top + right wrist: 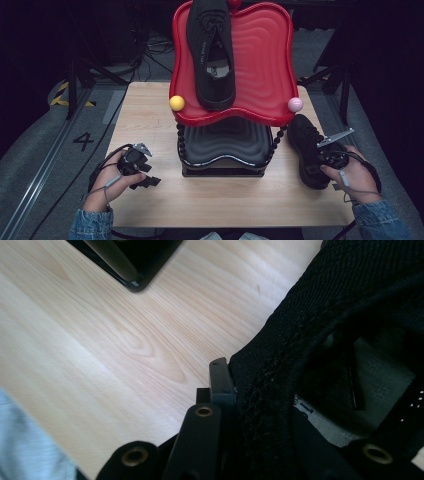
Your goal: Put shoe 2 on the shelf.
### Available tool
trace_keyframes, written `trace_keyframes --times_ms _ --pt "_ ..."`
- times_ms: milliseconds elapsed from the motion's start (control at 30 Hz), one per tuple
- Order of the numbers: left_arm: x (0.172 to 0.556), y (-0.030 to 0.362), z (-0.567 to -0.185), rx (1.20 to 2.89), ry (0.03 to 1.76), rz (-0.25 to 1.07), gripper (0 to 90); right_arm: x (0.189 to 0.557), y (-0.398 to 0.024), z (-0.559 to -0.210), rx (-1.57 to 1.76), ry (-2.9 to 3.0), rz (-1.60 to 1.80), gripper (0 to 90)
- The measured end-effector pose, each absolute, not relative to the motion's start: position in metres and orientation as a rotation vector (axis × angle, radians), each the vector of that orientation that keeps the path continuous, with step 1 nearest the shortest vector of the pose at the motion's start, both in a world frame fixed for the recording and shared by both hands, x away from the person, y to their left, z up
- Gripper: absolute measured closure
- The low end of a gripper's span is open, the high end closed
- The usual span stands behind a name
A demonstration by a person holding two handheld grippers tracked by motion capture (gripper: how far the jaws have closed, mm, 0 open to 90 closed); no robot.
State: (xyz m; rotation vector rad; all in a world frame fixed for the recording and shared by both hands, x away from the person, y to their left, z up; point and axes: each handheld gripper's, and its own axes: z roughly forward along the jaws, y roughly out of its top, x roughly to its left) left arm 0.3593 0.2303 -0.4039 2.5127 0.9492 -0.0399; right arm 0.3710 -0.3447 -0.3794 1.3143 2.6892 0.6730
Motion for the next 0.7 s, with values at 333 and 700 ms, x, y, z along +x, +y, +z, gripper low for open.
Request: trace_keyframes --times_ms 333,700 --pt "0.358 0.233 -0.403 2.504 0.96 -0.04 36.1 0.369 -0.34 -0.327 1.318 2.671 0.729 88.4" --pt "0.358 0.234 -0.403 2.503 0.957 -0.029 36.0 0.367 -0.336 -0.275 1.288 2.645 0.769 88.4"
